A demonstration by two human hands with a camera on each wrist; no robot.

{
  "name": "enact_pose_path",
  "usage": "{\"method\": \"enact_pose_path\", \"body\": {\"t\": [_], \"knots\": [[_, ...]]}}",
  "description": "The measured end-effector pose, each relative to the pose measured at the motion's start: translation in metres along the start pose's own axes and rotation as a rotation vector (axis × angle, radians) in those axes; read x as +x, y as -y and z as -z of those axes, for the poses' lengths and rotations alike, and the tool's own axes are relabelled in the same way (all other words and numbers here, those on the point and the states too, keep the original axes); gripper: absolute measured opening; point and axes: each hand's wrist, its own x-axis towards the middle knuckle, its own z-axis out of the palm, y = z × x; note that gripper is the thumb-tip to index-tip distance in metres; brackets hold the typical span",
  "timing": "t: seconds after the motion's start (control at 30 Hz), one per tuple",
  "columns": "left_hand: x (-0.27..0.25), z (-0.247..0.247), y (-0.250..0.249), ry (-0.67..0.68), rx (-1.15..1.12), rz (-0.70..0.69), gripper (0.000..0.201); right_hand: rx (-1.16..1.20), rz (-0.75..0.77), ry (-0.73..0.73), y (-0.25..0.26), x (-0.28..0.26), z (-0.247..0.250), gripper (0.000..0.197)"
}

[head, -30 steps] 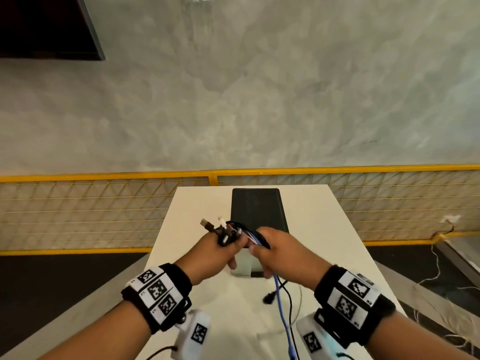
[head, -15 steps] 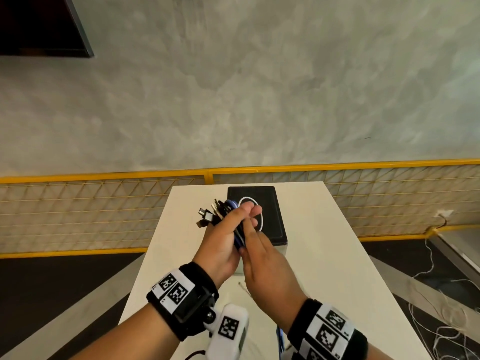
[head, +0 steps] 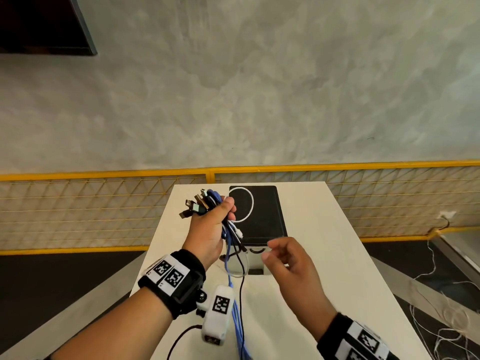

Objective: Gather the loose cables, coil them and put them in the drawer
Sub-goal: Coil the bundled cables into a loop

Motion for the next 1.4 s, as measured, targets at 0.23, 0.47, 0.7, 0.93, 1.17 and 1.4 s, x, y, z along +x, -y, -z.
{"method": "enact_pose_path", "body": {"t": [0.23,0.47,0.7,0.93,1.17,1.4], "knots": [[-0.019,-0.015,0.017,-0.068,0.148,-0.054,0.005,0.592,-0.644,0.43,0.013,-0.002,-0.02,0.059],[-0.053,-0.021,0.034,0.084,0.129,0.152,0.025,0.97,-0.915,0.347,0.006,0.03,-0.019,0.073],[-0.064,0.001,0.028,0.344,-0.022,0.405,0.026,0.914,-0.832,0.253,0.002,0.019,-0.023,0.039],[-0.064,0.02,0.015,0.647,-0.156,0.59,0.024,0.904,-0.455,0.46,0.005,0.01,-0.014,0.029],[-0.059,0.021,-0.004,0.546,0.193,0.505,0.017,0.759,-0.242,0.507,0.012,0.01,-0.005,0.027],[-0.052,0.03,-0.006,0.584,0.624,0.032,0.02,0.541,-0.239,0.46,0.014,0.015,-0.003,0.04]]}}
